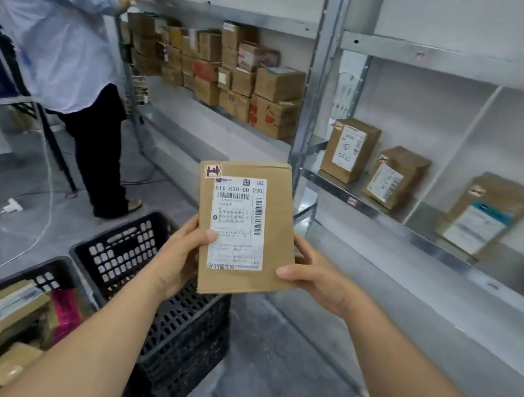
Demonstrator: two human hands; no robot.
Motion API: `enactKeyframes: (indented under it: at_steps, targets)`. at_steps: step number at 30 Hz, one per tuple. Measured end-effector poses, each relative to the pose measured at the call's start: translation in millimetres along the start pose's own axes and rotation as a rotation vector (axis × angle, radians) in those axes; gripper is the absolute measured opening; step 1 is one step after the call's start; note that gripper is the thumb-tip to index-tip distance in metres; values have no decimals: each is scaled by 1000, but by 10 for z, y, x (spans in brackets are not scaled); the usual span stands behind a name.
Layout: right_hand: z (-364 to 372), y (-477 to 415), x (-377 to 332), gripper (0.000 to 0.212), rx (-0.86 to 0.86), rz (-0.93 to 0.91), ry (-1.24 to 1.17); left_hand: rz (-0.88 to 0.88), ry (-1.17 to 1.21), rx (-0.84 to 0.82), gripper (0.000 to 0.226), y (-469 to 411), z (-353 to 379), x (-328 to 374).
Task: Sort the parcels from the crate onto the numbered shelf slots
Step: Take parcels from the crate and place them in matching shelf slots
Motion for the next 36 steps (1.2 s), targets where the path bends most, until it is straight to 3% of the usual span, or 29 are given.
enactKeyframes:
  at_steps: [4,9,15,21,32,36]
  targets:
    - [-41,212,-59,103,131,-50,-28,8,22,-117,71,-174,94,52]
    - [-69,587,-65,97,373,-102,-17,7,10,-273,74,-406,387,68]
    - [-97,1228,17,90,604,-124,-8,-23,41,-454,84,-575,1015,-7]
    - [-190,1898,98,90,760,-179,-4,-36,-5,-576,76,-537,1710,-63]
    - [-567,4158,117,91,1120,-295,83,61,-211,-874,65,-150,3996,-69]
    - [-658,5070,138,89,1227,-309,126,145,-284,-939,83,52,4801,-130]
Point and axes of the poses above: each hand's wrist, its own y-axis away from the middle knuckle, its own z-axis out of the palm, x = y × z, the point moved 4 cm from there along -y, towards the middle knuckle, and after that the axes turned 11 degrees about -x, right-handed, at the moved point
